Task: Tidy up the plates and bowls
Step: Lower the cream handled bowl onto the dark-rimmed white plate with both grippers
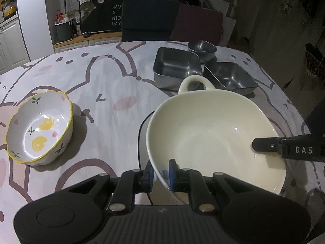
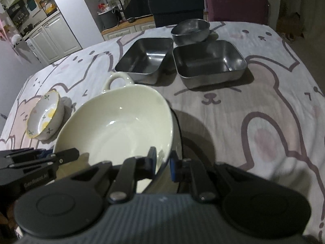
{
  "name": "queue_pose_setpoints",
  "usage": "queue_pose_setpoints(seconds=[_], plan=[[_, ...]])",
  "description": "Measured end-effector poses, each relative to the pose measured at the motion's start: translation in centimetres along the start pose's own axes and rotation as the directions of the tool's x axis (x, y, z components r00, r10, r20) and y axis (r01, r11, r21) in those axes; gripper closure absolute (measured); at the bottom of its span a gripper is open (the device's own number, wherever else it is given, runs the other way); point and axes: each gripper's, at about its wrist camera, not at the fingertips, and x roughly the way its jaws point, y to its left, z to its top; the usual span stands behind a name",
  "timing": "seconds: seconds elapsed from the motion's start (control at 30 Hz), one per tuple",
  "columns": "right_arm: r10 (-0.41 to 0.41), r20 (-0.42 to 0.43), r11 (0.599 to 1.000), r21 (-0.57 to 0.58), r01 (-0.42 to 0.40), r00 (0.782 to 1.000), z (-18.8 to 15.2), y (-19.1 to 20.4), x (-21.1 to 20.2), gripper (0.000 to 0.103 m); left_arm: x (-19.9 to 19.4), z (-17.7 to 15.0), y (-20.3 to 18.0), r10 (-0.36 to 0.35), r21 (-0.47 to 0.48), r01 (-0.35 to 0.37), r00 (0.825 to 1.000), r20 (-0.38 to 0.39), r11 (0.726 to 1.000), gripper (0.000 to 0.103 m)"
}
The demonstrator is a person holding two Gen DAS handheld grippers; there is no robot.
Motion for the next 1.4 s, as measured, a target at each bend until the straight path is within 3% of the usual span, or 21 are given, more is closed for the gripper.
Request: queue_pose_setpoints(seconds=[1.1,1.23,1.4], plan=[[-0.035,-0.076,0.999,0.001,0.035,0.996,0.0,-0.1,2.5,0.088,1.3,-0.2,0.1,0.003,0.036,-0.001,0.999,-0.041,0.999,0.087],[-0.008,-0.092,0.999,0.048,0.012,0.996,0.1,-0.9,2.7,0.089,1.4,-0.2,0.6,-0.022,0.014,0.022,0.999,-0.044,1.000,0.087],[0.074,-0.130,0.981,0.188,-0.049,0.989,0.3,-2.9,3.3,0.089,1.5,-0.2,0.6,-0.022,0.016,0.022,0.999,-0.043,1.000,0.087]])
